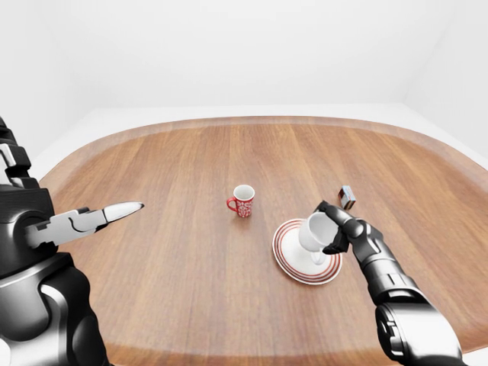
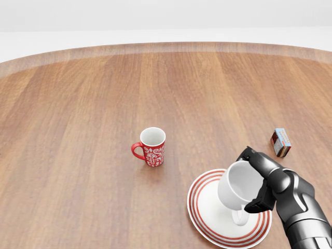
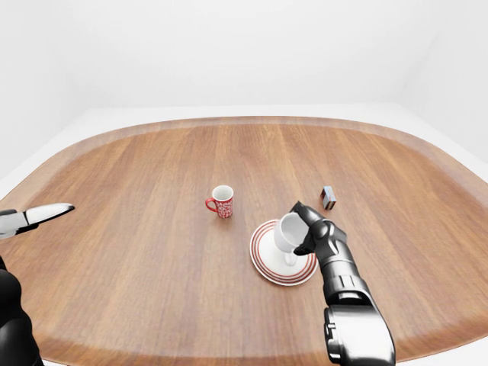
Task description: Put the white mug on the plate.
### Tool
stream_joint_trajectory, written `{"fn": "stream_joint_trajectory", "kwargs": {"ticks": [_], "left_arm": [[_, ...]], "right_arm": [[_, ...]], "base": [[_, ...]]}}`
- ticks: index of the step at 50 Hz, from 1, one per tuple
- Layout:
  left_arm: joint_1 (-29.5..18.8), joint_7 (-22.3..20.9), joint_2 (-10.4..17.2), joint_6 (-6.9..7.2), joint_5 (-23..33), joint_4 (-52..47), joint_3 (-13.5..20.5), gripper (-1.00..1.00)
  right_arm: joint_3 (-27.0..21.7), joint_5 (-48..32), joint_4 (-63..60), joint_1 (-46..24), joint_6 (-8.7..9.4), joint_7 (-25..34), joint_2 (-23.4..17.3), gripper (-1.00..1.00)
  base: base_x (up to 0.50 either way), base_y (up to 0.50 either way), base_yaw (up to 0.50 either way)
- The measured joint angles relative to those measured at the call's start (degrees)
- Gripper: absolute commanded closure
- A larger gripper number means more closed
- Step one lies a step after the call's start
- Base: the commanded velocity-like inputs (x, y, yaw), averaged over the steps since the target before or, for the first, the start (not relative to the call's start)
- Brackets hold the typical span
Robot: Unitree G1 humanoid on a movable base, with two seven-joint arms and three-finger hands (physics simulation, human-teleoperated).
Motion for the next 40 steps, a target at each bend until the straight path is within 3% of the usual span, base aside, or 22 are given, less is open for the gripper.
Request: {"fn": "stream_joint_trajectory", "kwargs": {"ticks": [14, 40], "left_arm": [[0.05, -0.06, -0.06, 0.0, 0.16, 0.04, -0.1, -1.0], [-0.05, -0.02, -0.05, 0.0, 0.19, -0.05, -0.15, -1.0]], "right_arm": [[0.28, -1.2, 0.2, 0.91, 0.0, -1.08, 0.45, 1.0], [0.86, -2.34, 0.08, 1.38, 0.0, 2.65, 0.46, 1.0]], "base": [[0.0, 0.0, 0.0], [0.0, 0.0, 0.0]]}}
